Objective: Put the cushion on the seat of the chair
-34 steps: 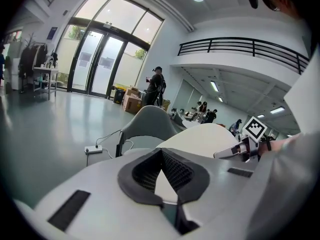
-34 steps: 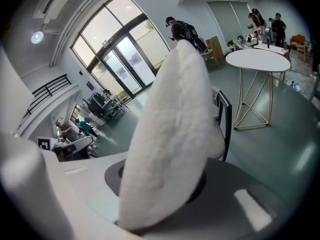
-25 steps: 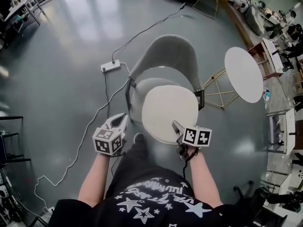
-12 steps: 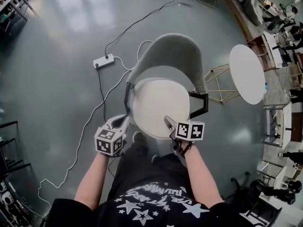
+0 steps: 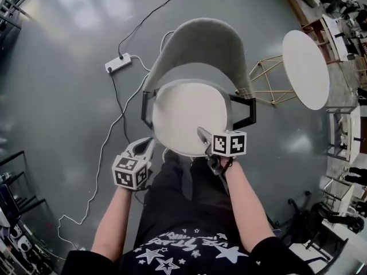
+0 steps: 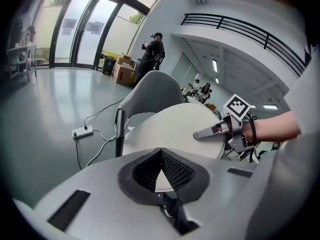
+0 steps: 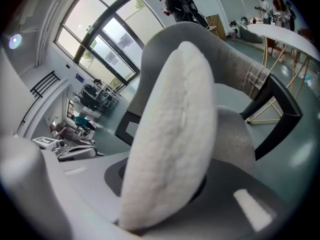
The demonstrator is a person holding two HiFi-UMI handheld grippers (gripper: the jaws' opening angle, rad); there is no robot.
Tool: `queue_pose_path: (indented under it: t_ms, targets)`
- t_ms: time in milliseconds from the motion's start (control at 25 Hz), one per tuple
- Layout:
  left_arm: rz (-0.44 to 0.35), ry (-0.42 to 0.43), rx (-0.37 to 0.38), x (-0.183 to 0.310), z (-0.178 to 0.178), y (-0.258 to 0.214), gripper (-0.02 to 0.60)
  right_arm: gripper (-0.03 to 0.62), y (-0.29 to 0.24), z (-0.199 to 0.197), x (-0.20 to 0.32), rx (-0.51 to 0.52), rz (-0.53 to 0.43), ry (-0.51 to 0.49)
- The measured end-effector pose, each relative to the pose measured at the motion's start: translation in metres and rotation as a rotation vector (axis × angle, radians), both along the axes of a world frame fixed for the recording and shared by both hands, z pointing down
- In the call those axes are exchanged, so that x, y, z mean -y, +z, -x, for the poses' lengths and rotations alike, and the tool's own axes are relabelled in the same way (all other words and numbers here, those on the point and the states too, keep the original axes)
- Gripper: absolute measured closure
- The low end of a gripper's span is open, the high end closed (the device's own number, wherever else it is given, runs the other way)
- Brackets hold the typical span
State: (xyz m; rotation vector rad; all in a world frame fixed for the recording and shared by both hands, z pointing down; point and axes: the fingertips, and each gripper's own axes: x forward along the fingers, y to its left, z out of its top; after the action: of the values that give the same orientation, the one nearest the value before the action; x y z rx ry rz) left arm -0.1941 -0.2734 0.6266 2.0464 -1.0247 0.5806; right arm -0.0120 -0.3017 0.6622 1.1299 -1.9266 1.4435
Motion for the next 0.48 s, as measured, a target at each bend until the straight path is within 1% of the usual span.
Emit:
queue_pose_path:
  t_ms: [120, 280, 480]
  targets:
    - [0.013, 0.003, 0.034, -0.006, -0.006, 0.014, 0.572, 0.528, 0.022, -0.019, 0.000, -0.022, 0.009, 0.009]
    - [0.046, -0.016, 0.044, -0.009, -0.019, 0.033, 0.572, 0.526, 0.047, -0.041, 0.003, -0.036, 0.020, 0.012]
    - [0.054, -0.034, 0.077, -0.002, -0.036, 0.062, 0.572, 0.525, 0.074, -0.056, 0.010, -0.056, -0.007, -0.015]
